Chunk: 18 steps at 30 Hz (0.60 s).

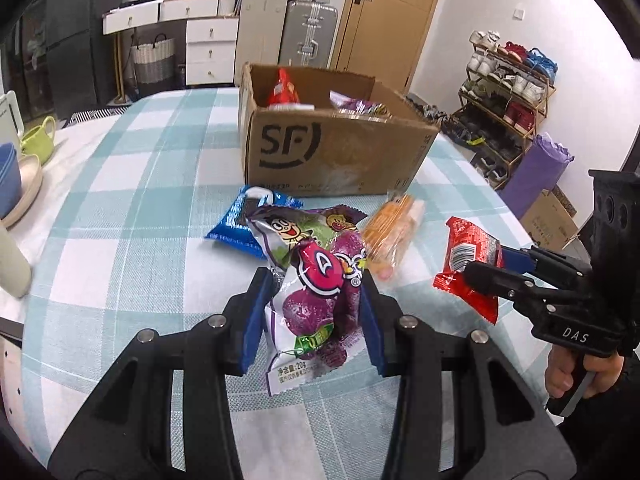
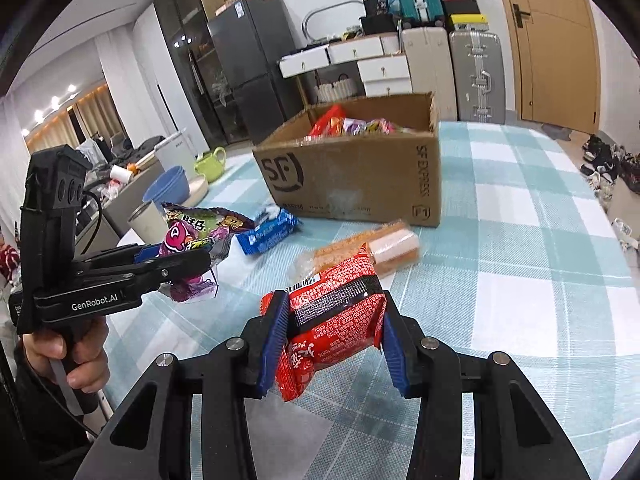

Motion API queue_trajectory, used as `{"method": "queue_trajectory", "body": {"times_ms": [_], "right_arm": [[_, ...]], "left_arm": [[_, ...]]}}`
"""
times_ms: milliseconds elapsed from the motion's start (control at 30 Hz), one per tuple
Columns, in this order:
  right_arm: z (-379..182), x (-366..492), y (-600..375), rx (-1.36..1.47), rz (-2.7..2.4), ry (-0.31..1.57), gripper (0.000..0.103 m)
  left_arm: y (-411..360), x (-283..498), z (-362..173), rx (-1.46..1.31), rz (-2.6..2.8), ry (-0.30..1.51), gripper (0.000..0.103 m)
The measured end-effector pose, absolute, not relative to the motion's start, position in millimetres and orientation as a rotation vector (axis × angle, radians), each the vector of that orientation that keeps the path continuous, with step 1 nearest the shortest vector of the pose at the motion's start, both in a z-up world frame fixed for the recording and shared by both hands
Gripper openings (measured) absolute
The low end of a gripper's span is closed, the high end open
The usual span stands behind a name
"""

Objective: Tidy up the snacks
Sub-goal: 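Lift both held snacks and carry them over the cardboard box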

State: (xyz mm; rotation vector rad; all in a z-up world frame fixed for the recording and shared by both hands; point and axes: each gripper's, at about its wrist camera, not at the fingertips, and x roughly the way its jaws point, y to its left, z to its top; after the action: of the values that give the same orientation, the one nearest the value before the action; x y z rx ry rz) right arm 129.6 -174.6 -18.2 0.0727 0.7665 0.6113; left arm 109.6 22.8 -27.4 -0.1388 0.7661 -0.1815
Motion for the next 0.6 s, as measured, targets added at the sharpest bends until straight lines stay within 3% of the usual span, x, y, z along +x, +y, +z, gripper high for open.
{"method": "queue_trajectory", "body": {"times_ms": [600], "right_arm": [[28.8,129.6,-189.4,0.115,0.594,0.644,0.044]], "left_arm": [[20.8,107.1,26.4,-0.147,-0.164,0.650,0.039]]}}
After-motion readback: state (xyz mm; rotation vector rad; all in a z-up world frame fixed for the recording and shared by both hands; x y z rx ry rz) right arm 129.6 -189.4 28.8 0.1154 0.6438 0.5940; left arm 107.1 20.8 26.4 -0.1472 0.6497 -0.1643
